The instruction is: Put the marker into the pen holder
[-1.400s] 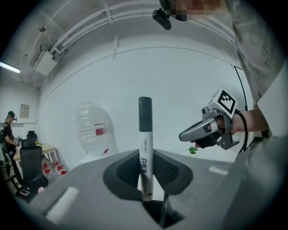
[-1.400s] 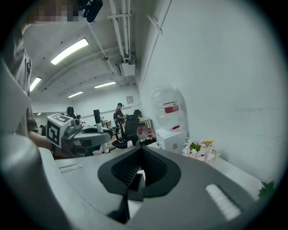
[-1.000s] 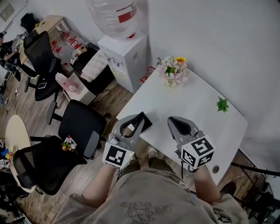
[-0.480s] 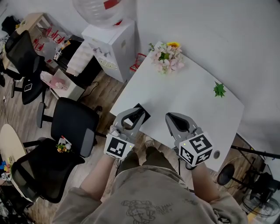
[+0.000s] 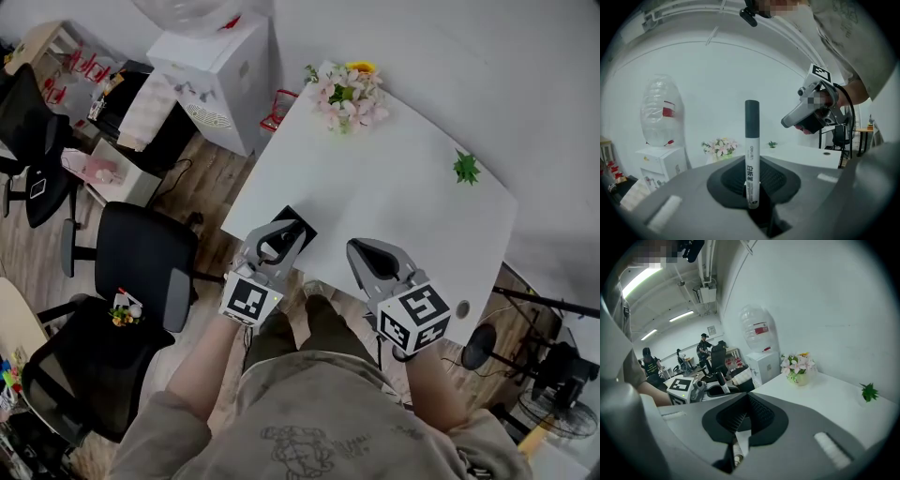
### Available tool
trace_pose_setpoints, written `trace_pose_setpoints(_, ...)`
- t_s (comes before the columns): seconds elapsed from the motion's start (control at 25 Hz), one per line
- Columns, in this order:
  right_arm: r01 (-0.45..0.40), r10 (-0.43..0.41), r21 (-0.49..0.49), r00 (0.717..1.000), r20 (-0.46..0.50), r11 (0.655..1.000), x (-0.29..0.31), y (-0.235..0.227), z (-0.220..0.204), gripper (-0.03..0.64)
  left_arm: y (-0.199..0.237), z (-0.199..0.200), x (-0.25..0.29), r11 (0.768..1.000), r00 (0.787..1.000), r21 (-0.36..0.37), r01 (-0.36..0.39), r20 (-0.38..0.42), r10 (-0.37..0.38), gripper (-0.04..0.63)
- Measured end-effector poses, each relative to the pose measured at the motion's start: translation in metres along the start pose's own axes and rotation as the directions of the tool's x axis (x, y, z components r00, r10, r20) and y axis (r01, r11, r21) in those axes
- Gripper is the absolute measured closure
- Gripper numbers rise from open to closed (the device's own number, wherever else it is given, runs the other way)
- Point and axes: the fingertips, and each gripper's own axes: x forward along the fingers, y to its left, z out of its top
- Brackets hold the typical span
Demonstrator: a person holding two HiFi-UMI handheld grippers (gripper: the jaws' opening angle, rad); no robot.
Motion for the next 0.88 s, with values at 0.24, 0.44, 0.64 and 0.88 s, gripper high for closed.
trace_pose_setpoints(0.24, 0.012, -0.011, 0.036, 1.0, -0.012, 0.999, 0.006, 0.003, -0.008, 0.589, -0.002, -0.003, 0.0, 0.999, 0.999, 0.03, 0.034, -0.013, -0.033, 0.54)
trace_pose_setpoints(0.44, 0.016, -0.015, 0.054, 1.0, -0.017, 0.998, 0.008, 0.006, -0.011, 0.589, -0.005, -0.001, -0.001, 0.998, 0.999, 0.044, 0.051, -0.018, -0.05, 0.529)
trace_pose_setpoints(0.64, 0.022, -0.021, 0.055, 1.0, -0.014, 0.998, 0.006, 0.008, -0.012, 0.589, -0.005, -0.007, -0.001, 0.999, 0.999, 0.006, 0.042, -0.016, -0.042, 0.528)
trace_pose_setpoints(0.88, 0.025, -0.025, 0.044, 1.0, -0.002, 0.999, 0.002, 0.006, -0.007, 0.589, -0.003, 0.001, -0.004, 0.999, 0.999, 0.005, 0.031, -0.02, -0.031, 0.52)
